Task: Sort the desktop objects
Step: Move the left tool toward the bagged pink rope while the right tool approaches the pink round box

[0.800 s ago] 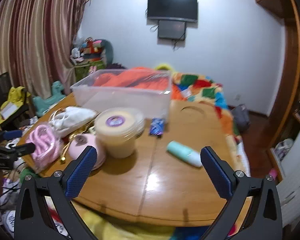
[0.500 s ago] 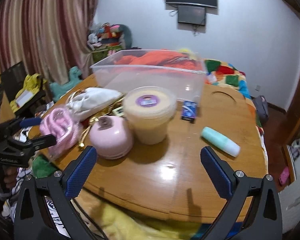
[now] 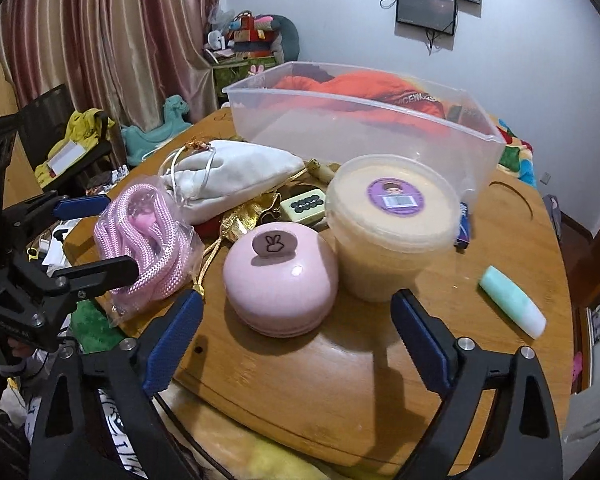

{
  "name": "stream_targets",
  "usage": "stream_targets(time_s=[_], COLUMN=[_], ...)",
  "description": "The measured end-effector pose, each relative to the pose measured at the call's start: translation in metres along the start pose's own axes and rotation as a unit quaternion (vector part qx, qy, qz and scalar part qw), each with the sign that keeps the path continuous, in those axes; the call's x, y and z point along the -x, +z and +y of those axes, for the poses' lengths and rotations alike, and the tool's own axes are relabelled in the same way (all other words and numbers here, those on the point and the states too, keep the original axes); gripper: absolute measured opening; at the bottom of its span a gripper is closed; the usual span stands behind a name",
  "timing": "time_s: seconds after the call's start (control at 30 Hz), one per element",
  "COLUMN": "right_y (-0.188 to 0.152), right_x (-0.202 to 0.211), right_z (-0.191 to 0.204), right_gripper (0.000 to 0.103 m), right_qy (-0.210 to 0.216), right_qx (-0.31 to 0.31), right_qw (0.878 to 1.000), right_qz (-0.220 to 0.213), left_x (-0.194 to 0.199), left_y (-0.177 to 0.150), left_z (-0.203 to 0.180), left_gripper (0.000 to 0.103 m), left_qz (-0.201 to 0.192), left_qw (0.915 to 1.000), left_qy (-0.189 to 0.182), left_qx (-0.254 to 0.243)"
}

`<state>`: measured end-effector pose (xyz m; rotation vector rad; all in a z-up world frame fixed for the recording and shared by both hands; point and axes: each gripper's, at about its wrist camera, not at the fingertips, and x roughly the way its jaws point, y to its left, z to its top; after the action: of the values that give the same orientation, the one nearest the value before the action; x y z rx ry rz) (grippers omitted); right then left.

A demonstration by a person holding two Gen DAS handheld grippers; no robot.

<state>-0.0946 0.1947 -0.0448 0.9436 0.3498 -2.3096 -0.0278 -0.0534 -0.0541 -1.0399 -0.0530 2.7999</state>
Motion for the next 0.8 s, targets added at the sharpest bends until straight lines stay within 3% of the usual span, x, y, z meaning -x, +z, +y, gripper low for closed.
stream_targets(time_s=[0.37,0.47,0.6,0.67,0.8], right_y=[0.003,0.003,0.001,0.002,0.001], right_x=[-0.004,-0.004,-0.001,-0.001,-0.001], right_z=[0.007,0.005,-0.002,-0.003,-0.004], right_gripper=[0.087,0.082,0.074,0.074,0.074], right_qy=[-0.006,-0.008,-0.006,0.000,0.010], right_qx=[-0.005,-0.009,-0.018,-0.024,-0.027], right_qw=[1.000,1.000,1.000,1.000,1.000], right_qz=[0.013,0.015,0.013,0.011,0.010], left_x=[-0.004,-0.013,-0.010,-0.001,0.014], left_y=[0.003,0.004,0.001,0.005,0.019], left_z=[-0.002,0.012,0.037,0.040,0.017], left_gripper=[0.103,0.103,0.103,0.103,0.103], left_qz=[0.010,0.029,0.049,0.038,0.002], left_qw=[0.9992,0.9995,0.9976,0.9969,0.9983], left_qy=[-0.028,-0.010,-0.013,-0.008,0.002], left_qx=[-0.027,-0.011,0.048,0.068,0.059])
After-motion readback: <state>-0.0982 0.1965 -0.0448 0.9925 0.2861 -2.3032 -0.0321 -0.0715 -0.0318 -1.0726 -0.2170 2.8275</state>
